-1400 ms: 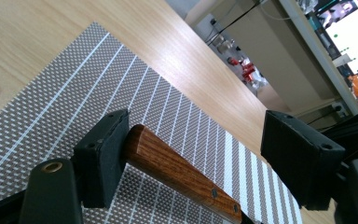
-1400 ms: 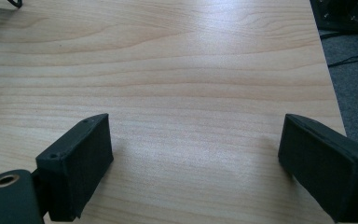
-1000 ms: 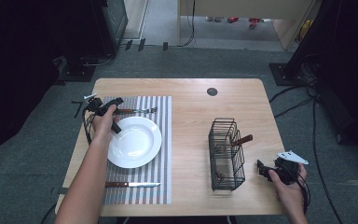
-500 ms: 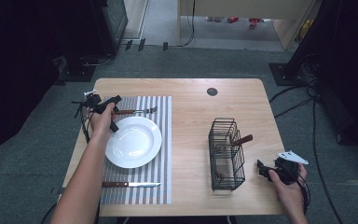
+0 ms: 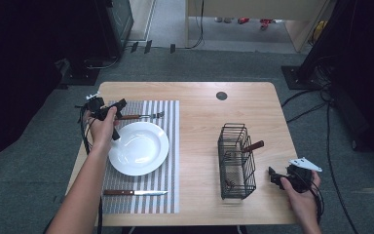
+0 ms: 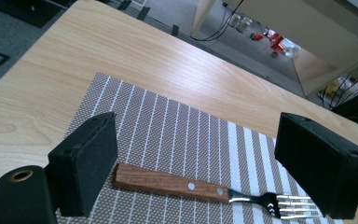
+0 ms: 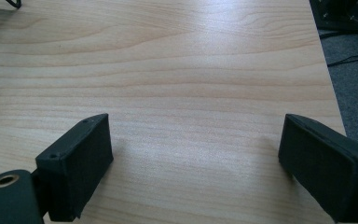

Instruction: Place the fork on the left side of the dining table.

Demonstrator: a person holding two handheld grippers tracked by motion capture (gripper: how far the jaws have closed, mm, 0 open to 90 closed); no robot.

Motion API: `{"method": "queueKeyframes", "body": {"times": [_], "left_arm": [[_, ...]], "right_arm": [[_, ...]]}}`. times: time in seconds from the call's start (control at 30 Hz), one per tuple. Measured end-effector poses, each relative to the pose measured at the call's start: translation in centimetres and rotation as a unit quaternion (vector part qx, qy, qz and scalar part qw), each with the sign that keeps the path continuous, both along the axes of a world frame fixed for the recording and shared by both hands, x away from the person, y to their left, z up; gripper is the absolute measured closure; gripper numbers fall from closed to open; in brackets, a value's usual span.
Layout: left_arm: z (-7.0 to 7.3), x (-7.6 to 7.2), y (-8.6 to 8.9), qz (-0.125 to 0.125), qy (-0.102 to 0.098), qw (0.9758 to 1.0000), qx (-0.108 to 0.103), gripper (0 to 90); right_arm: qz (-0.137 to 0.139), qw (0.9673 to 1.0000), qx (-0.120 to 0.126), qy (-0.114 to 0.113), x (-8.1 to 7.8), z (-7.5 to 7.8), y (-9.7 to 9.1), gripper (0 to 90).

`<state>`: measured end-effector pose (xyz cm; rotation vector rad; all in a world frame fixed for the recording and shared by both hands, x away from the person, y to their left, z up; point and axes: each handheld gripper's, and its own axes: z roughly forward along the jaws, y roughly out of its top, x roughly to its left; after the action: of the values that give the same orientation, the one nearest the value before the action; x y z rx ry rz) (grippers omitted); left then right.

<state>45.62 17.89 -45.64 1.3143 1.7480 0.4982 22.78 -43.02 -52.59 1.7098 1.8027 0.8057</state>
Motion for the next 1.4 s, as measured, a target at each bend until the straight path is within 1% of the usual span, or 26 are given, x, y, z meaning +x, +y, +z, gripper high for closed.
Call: {"method": "queueKeyframes", "body": {"times": [0.03, 0.07, 0.17, 0.27, 0.33, 0.37, 0.47, 0.53, 0.6, 0.67, 0.73, 0.83, 0.87, 0.97, 1.1, 1.17, 1.27, 1.33, 1.4], "left_arm": [[0.1, -0.2, 0.0, -0.003, -0.001, 1.0000, 0.005, 13.8], [0.2, -0.4, 0.0, -0.006, -0.002, 1.0000, 0.005, 13.8], [0.6, -1.2, 0.1, -0.011, -0.012, 0.9998, 0.015, 13.8], [1.0, -2.1, 0.3, -0.020, -0.027, 0.9993, 0.014, 13.8], [1.1, -3.0, 0.5, -0.025, -0.038, 0.9985, 0.029, 13.7], [1.2, -3.3, 0.5, -0.027, -0.041, 0.9983, 0.032, 13.8], [1.4, -4.4, 0.8, -0.033, -0.049, 0.9976, 0.037, 13.7], [1.5, -5.1, 0.9, -0.040, -0.055, 0.9971, 0.033, 13.8], [1.5, -5.7, 0.9, -0.045, -0.055, 0.9970, 0.032, 13.8], [1.4, -6.4, 0.9, -0.049, -0.057, 0.9963, 0.042, 13.8], [1.3, -7.2, 0.9, -0.056, -0.060, 0.9958, 0.041, 13.8], [1.2, -8.2, 0.9, -0.063, -0.065, 0.9949, 0.046, 13.8], [1.1, -8.7, 0.9, -0.065, -0.067, 0.9946, 0.045, 13.8], [0.9, -9.5, 1.0, -0.069, -0.070, 0.9943, 0.043, 13.8], [0.6, -10.7, 1.1, -0.075, -0.072, 0.9933, 0.051, 13.8], [0.5, -11.3, 1.2, -0.082, -0.072, 0.9924, 0.057, 13.8], [0.5, -12.0, 1.4, -0.085, -0.072, 0.9923, 0.055, 13.8], [0.2, -12.6, 1.7, -0.081, -0.073, 0.9919, 0.064, 13.8], [-0.1, -13.0, 2.1, -0.081, -0.072, 0.9922, 0.062, 13.8]], "right_arm": [[0.000, 1.0000, 0.000, 0.000, 0.0, 0.0, 0.0, 9.6], [0.000, 1.0000, 0.000, 0.000, 0.0, 0.0, 0.0, 9.6], [0.000, 1.0000, 0.000, 0.000, 0.0, 0.0, 0.0, 9.6], [0.000, 1.0000, 0.000, 0.000, 0.0, 0.0, 0.0, 9.6], [-0.001, 1.0000, 0.000, 0.001, 0.0, 0.0, 0.0, 8.8], [-0.003, 1.0000, 0.000, 0.002, 0.0, 0.0, 0.0, 8.3], [-0.005, 1.0000, 0.001, 0.003, 0.0, 0.0, 0.0, 7.8], [-0.005, 1.0000, 0.000, 0.003, 0.0, 0.0, 0.0, 7.7], [-0.005, 1.0000, 0.000, 0.003, 0.0, 0.0, 0.0, 7.6], [-0.005, 1.0000, -0.001, 0.003, 0.0, 0.0, 0.0, 7.6], [-0.005, 1.0000, 0.000, 0.003, 0.0, 0.0, 0.0, 7.4], [-0.005, 1.0000, 0.000, 0.003, 0.1, 0.0, 0.0, 7.3], [-0.005, 1.0000, 0.000, 0.003, 0.1, 0.0, 0.0, 7.3], [-0.004, 1.0000, 0.000, 0.003, 0.1, 0.0, 0.0, 7.2], [-0.005, 1.0000, 0.000, 0.003, 0.1, 0.0, 0.0, 7.2], [-0.005, 1.0000, 0.000, 0.003, 0.1, 0.0, 0.0, 7.2], [-0.005, 1.0000, 0.000, 0.003, 0.1, 0.0, 0.0, 7.2], [-0.005, 1.0000, 0.000, 0.004, 0.0, 0.0, 0.0, 7.2], [-0.005, 1.0000, 0.000, 0.004, 0.1, 0.0, 0.0, 7.2]]}}
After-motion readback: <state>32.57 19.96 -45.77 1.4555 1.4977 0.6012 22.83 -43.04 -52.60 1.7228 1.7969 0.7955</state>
